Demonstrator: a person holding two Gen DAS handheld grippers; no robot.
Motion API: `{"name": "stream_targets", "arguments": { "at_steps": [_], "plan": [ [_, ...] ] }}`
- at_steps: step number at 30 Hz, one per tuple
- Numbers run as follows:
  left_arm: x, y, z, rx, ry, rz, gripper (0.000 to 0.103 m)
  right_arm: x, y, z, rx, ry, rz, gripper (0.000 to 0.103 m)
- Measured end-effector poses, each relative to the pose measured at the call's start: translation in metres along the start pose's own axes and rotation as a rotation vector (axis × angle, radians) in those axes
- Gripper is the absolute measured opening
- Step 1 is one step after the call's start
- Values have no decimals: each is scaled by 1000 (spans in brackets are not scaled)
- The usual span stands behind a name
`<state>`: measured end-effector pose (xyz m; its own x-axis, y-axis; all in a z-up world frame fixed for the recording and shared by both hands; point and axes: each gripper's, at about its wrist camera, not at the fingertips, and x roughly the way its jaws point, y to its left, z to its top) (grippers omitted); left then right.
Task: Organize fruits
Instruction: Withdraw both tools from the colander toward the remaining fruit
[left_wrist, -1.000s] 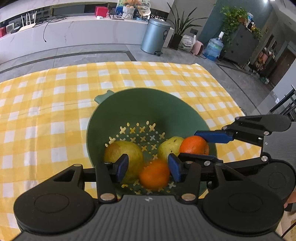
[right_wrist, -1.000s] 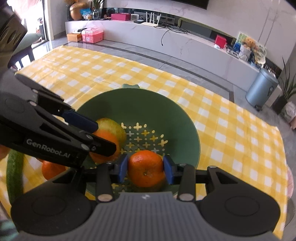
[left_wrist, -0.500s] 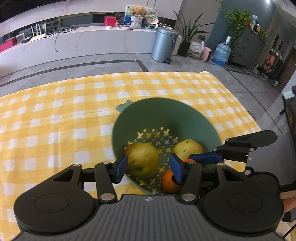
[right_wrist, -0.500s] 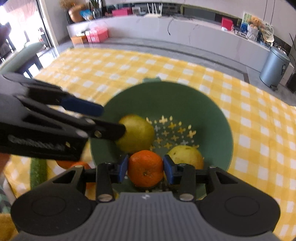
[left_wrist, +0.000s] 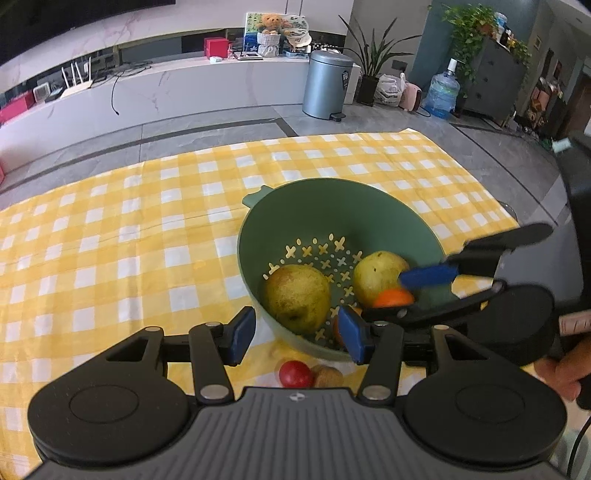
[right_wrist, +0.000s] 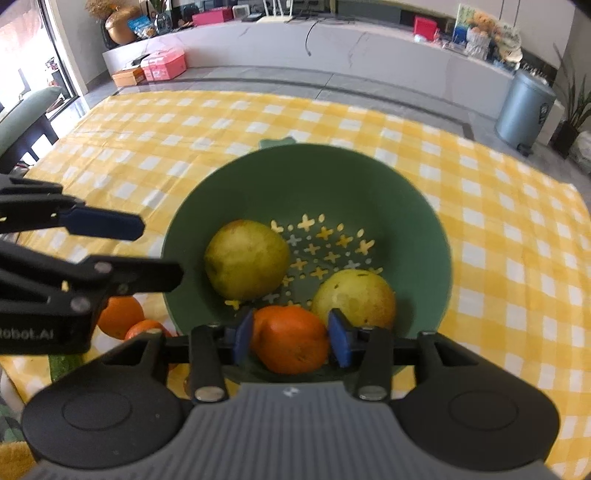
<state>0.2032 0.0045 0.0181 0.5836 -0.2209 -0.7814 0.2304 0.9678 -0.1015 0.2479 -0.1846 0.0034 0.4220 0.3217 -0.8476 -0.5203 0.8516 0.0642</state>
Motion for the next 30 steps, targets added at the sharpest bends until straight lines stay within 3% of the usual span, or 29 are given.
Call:
{"name": "stream_targets", "arguments": {
  "at_steps": [3,6,16,22,30],
  "plan": [
    [-7,-2,-5,12,0,5,61,-11,4,-3,-7,-42,-48,57],
    [-14,-3,-11,25,3,0,61,-22,8,-9,-4,-78,-87,57],
    [-49,0,-37,48,-17,-50,61,-75,27,-57,149,-251,-103,60],
    [-63,6,-59,37,-33,-99,61,-81,43,-95,273,-287,-70,60],
    [-61,18,-90,-1,-74,-132,60,-66,75,-130,290,-302,-76,60]
  ]
}}
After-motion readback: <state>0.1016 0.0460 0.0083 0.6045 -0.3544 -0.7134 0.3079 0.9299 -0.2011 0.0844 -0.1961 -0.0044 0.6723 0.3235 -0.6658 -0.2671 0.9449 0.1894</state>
